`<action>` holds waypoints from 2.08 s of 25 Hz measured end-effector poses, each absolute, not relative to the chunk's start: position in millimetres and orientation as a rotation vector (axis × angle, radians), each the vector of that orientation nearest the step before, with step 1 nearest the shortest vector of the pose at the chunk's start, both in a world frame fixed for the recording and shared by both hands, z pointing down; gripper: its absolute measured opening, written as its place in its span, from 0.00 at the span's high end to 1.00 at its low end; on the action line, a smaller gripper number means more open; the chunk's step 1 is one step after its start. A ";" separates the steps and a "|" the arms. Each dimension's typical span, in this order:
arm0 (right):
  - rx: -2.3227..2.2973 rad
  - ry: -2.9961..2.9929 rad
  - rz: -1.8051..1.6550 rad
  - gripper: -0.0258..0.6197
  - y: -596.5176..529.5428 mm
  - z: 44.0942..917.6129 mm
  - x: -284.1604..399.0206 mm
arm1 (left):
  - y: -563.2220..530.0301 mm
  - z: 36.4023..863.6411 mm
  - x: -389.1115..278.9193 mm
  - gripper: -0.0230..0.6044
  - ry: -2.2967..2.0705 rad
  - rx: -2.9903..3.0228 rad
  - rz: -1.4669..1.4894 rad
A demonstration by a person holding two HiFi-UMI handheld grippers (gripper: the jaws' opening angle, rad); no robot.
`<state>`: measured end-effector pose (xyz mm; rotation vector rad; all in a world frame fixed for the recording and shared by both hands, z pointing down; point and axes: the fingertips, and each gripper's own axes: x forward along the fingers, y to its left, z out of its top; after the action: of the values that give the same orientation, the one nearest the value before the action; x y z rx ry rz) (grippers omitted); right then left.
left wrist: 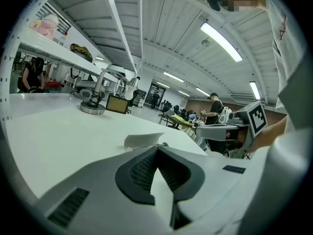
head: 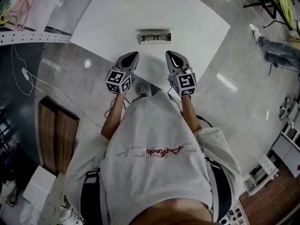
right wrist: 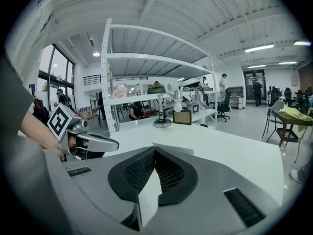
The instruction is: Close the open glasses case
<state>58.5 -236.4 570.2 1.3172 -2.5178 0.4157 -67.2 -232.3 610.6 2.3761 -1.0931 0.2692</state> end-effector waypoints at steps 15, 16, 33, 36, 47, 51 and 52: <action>1.260 -2.478 0.533 0.92 -236.9 604.8 62.9 | -245.7 656.8 -64.9 0.83 -1.106 2.305 0.419; 1.260 -2.481 0.530 0.92 -238.9 603.7 63.1 | -247.5 662.1 -64.1 0.73 -1.102 2.297 0.447; 1.267 -2.477 0.534 0.92 -245.4 605.0 65.5 | -275.9 689.7 -50.5 0.66 -1.059 2.303 0.580; 1.268 -2.477 0.531 0.92 -247.8 604.4 67.3 | -282.0 691.5 -47.3 0.66 -1.055 2.308 0.601; 1.240 -2.484 0.521 0.92 -261.2 609.6 66.7 | -291.5 697.3 -40.0 0.66 -1.051 2.303 0.681; 1.226 -2.467 0.477 0.92 -272.1 616.0 69.2 | -292.3 696.9 -39.3 0.66 -1.055 2.300 0.682; 1.210 -2.451 0.435 0.92 -275.3 618.3 69.3 | -292.3 696.5 -38.9 0.66 -1.056 2.300 0.683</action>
<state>69.3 -275.3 618.3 1.2098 -2.4514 0.4348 -38.9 -292.3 696.5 2.3004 -1.0563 0.6828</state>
